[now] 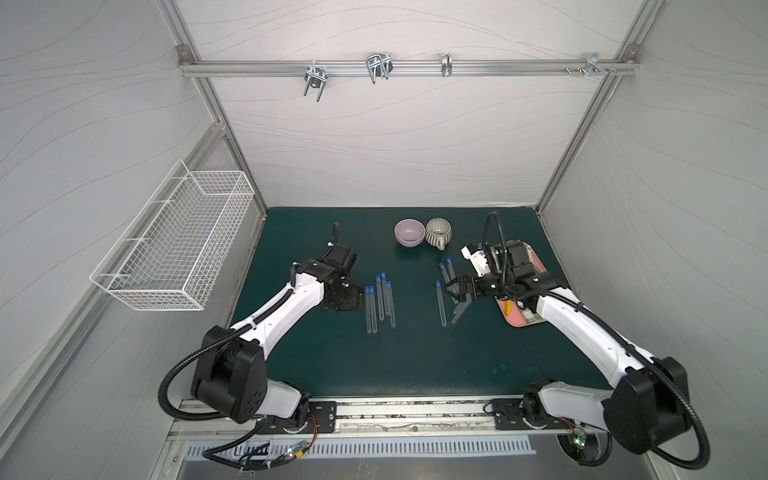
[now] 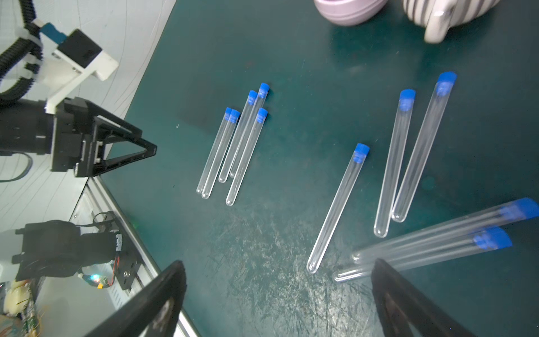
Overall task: Remove stoppers from test tubes
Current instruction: Pick up the test tube at the center of the board.
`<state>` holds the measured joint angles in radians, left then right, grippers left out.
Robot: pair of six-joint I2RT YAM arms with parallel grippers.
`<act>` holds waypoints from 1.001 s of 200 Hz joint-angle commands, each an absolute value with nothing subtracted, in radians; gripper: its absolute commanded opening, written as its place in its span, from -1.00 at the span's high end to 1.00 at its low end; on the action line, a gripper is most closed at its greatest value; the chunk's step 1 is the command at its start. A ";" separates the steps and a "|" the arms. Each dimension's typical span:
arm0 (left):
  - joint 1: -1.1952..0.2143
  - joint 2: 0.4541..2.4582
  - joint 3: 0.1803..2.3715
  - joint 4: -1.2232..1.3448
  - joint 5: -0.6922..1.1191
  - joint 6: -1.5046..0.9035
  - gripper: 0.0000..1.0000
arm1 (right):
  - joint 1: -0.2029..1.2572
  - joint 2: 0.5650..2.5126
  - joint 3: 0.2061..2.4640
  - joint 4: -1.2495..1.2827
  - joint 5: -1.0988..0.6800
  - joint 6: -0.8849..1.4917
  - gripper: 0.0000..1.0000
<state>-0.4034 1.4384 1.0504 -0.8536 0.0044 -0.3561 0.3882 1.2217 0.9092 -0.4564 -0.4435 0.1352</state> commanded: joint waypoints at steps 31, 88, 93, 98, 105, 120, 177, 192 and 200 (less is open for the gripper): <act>-0.460 1.537 1.073 -0.761 -0.020 -0.419 -0.57 | 0.395 1.233 0.910 -0.414 -0.505 0.132 -0.95; -0.488 1.652 1.096 -0.743 -0.086 -0.469 -0.43 | 0.385 1.245 0.918 -0.428 -0.514 0.108 -0.92; -0.490 1.657 1.097 -0.740 -0.087 -0.471 -0.43 | 0.385 1.243 0.917 -0.428 -0.514 0.107 -0.92; -0.493 1.662 1.096 -0.737 -0.089 -0.472 -0.42 | 0.382 1.242 0.918 -0.428 -0.514 0.108 -0.92; -0.497 1.667 1.097 -0.733 -0.089 -0.474 -0.42 | 0.381 1.243 0.916 -0.427 -0.515 0.108 -0.92; -0.502 1.677 1.100 -0.727 -0.087 -0.479 -0.40 | 0.377 1.242 0.914 -0.425 -0.517 0.107 -0.92; -0.518 1.721 1.108 -0.709 -0.100 -0.498 -0.34 | 0.367 1.238 0.919 -0.425 -0.528 0.109 -0.92; -0.517 1.732 1.107 -0.706 -0.105 -0.502 -0.32 | 0.362 1.235 0.919 -0.429 -0.529 0.106 -0.92; -0.518 1.737 1.106 -0.704 -0.109 -0.503 -0.31 | 0.359 1.231 0.919 -0.432 -0.529 0.107 -0.92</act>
